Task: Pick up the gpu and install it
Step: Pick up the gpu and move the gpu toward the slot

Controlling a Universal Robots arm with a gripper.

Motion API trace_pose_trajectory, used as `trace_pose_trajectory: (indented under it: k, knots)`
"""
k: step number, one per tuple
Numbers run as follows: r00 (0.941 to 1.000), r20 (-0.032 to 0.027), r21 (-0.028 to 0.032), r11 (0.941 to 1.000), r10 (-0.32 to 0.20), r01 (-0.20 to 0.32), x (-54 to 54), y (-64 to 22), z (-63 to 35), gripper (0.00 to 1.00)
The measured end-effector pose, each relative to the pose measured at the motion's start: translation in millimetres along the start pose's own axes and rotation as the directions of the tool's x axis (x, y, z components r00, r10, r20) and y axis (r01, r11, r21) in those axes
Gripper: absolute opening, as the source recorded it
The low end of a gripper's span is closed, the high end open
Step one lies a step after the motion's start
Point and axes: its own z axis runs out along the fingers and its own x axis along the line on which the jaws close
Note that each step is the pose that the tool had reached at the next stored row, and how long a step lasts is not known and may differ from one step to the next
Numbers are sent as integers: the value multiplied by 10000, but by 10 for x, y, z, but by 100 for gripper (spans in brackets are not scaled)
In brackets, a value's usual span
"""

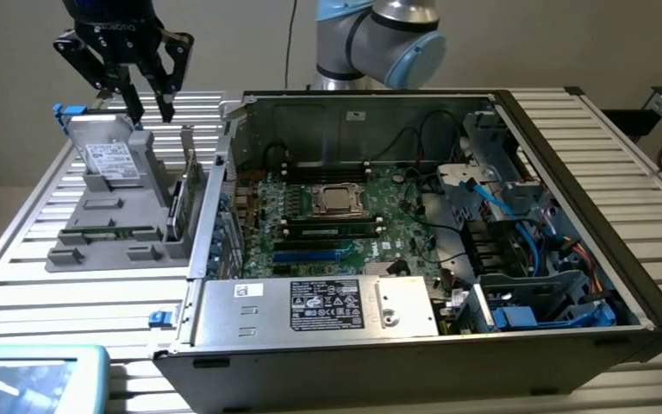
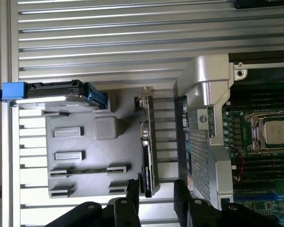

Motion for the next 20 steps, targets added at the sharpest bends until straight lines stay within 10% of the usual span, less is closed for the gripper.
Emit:
trace_pose_trajectory:
  k: [5, 20]
  knots:
    - [9992, -114, -22, 9993, -378, 378, 8, -27, 84, 44]
    - [9989, -120, -34, 9990, -455, 454, 51, -49, 356, 44]
